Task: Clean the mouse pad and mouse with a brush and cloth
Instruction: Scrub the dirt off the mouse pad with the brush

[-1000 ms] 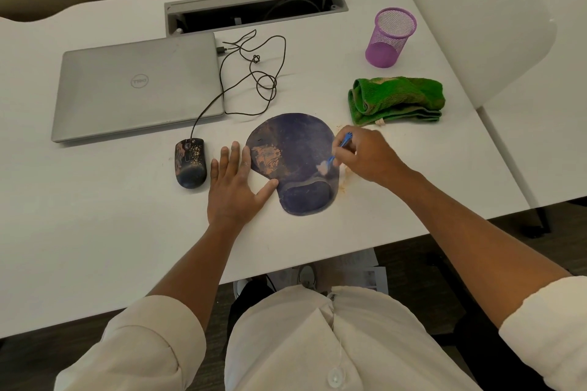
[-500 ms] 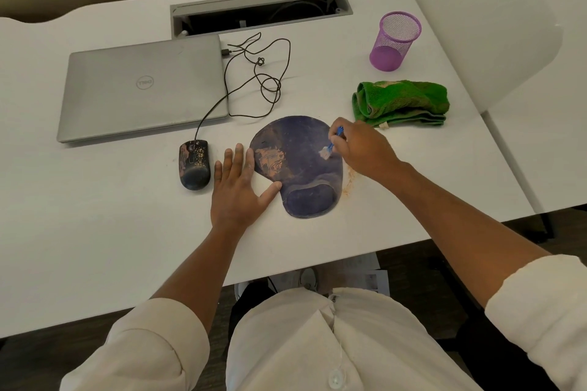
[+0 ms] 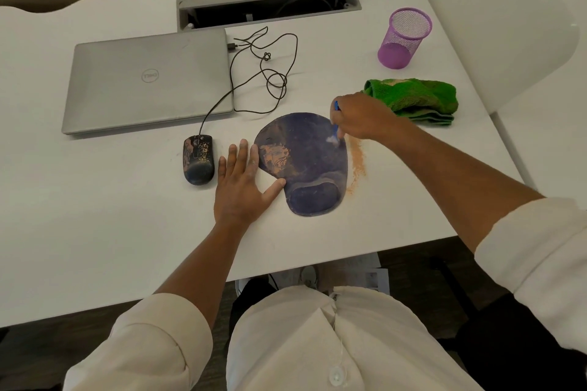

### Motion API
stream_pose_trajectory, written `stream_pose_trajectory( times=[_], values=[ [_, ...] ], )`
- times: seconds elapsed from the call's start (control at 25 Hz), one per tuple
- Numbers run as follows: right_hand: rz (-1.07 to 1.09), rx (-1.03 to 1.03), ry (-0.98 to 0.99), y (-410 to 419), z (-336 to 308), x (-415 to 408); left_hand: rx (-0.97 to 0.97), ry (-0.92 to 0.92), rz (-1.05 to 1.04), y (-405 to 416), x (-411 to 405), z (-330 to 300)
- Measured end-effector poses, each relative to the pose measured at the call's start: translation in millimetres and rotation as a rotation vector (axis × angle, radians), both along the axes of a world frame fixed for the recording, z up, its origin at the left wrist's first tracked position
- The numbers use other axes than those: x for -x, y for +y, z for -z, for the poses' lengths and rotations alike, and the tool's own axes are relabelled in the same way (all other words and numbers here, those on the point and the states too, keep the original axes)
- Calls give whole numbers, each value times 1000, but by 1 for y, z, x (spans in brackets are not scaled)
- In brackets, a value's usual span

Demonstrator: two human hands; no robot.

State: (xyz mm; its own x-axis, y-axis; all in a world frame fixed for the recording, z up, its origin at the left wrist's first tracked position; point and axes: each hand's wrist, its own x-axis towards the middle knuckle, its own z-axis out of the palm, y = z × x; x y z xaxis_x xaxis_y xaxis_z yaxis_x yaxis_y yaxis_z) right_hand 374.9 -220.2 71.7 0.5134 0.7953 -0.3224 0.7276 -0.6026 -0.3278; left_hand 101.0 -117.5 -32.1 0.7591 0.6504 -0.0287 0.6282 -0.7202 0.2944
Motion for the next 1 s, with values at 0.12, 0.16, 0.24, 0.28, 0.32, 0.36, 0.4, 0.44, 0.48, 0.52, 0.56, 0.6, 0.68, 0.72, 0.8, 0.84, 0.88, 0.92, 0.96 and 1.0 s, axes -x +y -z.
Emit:
stream_pose_trajectory(
  times=[0.12, 0.16, 0.24, 0.28, 0.32, 0.36, 0.4, 0.44, 0.48, 0.52, 0.56, 0.6, 0.68, 0.72, 0.8, 0.84, 0.88, 0.92, 0.96, 1.0],
  values=[
    [19, -34, 51, 2, -9, -12, -12, -26, 1, 0, 0, 1],
    [40, -108, 74, 2, -10, -11, -13, -26, 0, 0, 0, 1],
    [58, -177, 100, -2, -9, -5, -10, -19, 1, 0, 0, 0],
    [53, -148, 100, -4, -5, -3, -7, -17, 3, 0, 0, 0],
    [40, -86, 81, -8, -2, -1, -4, -17, 5, 0, 0, 0],
    [22, -22, 42, -12, 0, -1, -3, -15, 4, 0, 0, 0],
    [10, 9, 7, -15, 0, -1, -4, -10, 3, 0, 0, 0],
    [16, -14, -4, -17, 0, -3, -5, -2, 3, 1, 0, 0],
    [39, -84, 12, -18, -2, -4, -4, 5, 5, 1, 0, 0],
    [68, -170, 40, -19, -5, -4, -2, 9, 6, 1, 0, 0],
    [81, -236, 56, -19, -7, -2, 0, 9, 5, 1, 0, 0],
    [71, -261, 60, -19, -7, 0, 1, 8, 5, 1, 0, 0],
    [42, -197, 55, -23, -2, 6, 4, 5, 6, 0, 0, -1],
    [33, -135, 48, -26, 2, 9, 5, 4, 6, 1, 0, -1],
    [17, -59, 17, -32, 5, 11, 3, -2, 4, 0, -1, -1],
    [11, -82, 21, -32, 4, 12, 0, -3, 2, 0, 0, -1],
    [12, -147, 57, -32, 3, 14, 0, 0, 5, 1, 0, -1],
    [13, -229, 112, -30, -1, 18, 2, 1, 6, 1, 0, -1],
    [3, -290, 159, -29, -4, 24, 3, -1, 7, 1, 0, -1],
    [-24, -306, 191, -28, -5, 29, 1, -2, 7, 0, 0, -1]
  ],
)
